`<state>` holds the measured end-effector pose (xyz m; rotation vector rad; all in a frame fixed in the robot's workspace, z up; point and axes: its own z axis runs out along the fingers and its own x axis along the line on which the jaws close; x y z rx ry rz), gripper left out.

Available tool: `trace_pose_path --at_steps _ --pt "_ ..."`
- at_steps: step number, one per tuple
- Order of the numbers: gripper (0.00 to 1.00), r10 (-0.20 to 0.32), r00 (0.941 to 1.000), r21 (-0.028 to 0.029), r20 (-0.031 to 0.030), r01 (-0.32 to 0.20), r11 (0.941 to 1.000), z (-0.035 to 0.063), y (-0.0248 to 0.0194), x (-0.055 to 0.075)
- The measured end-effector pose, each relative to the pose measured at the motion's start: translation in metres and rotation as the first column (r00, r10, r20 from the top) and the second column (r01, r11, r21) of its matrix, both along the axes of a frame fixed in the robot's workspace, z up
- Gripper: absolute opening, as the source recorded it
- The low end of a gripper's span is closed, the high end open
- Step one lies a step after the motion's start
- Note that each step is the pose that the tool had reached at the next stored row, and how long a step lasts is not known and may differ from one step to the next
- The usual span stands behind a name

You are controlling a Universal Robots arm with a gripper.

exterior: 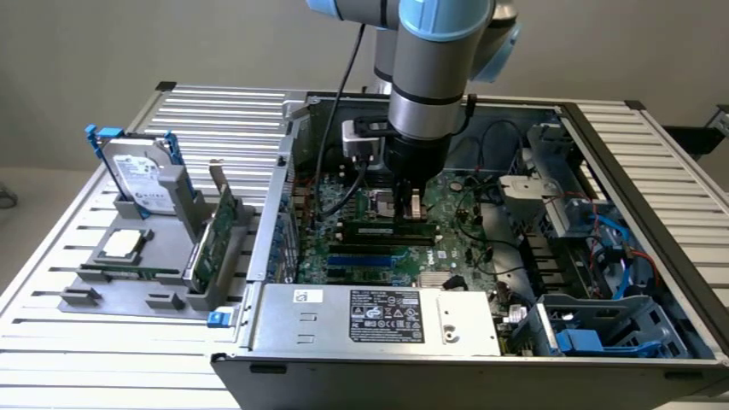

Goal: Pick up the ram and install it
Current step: 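Insert the ram into the slot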

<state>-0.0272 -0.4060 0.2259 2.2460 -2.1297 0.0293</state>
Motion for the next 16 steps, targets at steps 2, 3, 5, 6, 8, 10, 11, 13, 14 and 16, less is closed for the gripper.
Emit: trace_pose_path --at_steps 2,3,5,6,8,10,11,13,14,16 --pt "0.14 -0.001 1.0 0.0 0.0 0.001 1.0 -0.0004 0.0 0.0" --pt "0.14 -0.001 1.0 0.0 0.0 0.001 1.0 -0.0005 0.0 0.0" --pt "0.14 -0.001 1.0 0.0002 0.0001 0.001 1.0 -0.0009 0.0 0.0" --pt "0.14 -0.001 1.0 0.0002 0.0001 0.001 1.0 -0.0012 0.0 0.0" --pt "0.14 -0.001 1.0 0.0 0.0 0.001 1.0 -0.0017 0.0 0.0" --pt "0.14 -0.001 1.0 -0.0001 0.0 0.001 1.0 -0.0022 0.0 0.0" --pt "0.14 -0.001 1.0 -0.0002 -0.0001 0.001 1.0 -0.0024 0.0 0.0" --pt "0.14 -0.001 1.0 -0.0001 0.0 0.001 1.0 -0.0027 0.0 0.0" --pt "0.14 0.0 1.0 -0.0001 0.0 0.0 1.0 -0.0027 0.0 0.0" --pt "0.14 0.0 1.0 0.0 0.0 0.0 1.0 -0.0028 0.0 0.0"
